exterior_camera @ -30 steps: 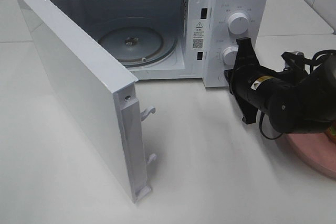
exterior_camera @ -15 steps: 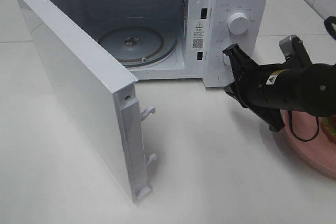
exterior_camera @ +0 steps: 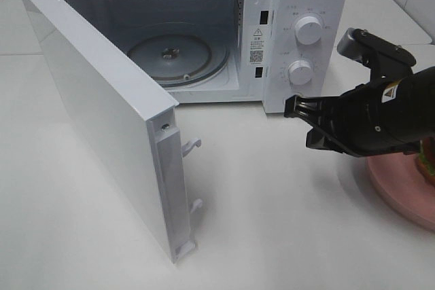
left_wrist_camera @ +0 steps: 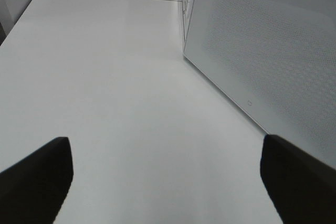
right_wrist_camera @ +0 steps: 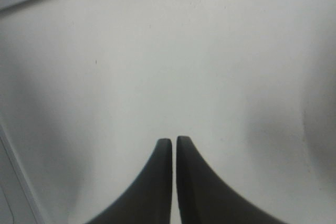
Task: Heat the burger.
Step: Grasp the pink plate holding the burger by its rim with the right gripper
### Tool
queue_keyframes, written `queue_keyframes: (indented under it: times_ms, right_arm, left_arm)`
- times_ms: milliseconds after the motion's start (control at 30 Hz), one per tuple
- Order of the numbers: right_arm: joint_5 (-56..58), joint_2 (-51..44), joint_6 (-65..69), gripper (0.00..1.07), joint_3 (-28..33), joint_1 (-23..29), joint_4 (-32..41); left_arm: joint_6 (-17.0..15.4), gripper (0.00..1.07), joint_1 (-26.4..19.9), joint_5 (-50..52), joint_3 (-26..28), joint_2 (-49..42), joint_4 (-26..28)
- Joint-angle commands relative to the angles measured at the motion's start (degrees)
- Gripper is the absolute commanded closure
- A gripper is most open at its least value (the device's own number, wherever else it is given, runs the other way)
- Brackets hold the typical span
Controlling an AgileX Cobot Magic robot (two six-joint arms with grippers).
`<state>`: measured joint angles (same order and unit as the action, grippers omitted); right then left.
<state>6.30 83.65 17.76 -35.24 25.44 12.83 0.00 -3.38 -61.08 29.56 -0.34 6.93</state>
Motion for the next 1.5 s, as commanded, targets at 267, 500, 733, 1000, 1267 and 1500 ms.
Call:
queue_keyframes:
  times_ms: [267,500,733,1000,1267,1500]
  right_arm:
    - [16.6,-4.9,-4.2,0.89,-1.1,-0.2,-10.4]
    - [26.1,-5.6,-6.6,0.26,-5.4,-0.2,-17.0]
    - [34.0,-5.6,-8.4,0.09,-8.3,-0.2,-21.1]
    - [38.8,-5.6,-6.6,0.11,-9.8,-2.9,-26.8]
    - [36.6,-3.4,-9.9,0.13,-9.8,-12.5,-26.6]
    - [34.1,0.6,-12.1,0.15,-9.8,-12.8,-23.7]
  left_arm:
    - [0.0,0.18,-0.1,-0.1,-0.1,-0.3,0.2]
    - [0.0,0.18,-0.1,-0.1,-0.1,-0.3,0.2]
    - [0.0,0.18,-0.1,-0.1,-0.1,-0.3,0.2]
    - [0.0,0.18,-0.1,-0.1,-0.1,-0.3,0.2]
    - [0.0,0.18,-0.1,-0.1,-0.1,-0.3,0.2]
    - [0.0,0.18,-0.1,-0.1,-0.1,-0.3,0.2]
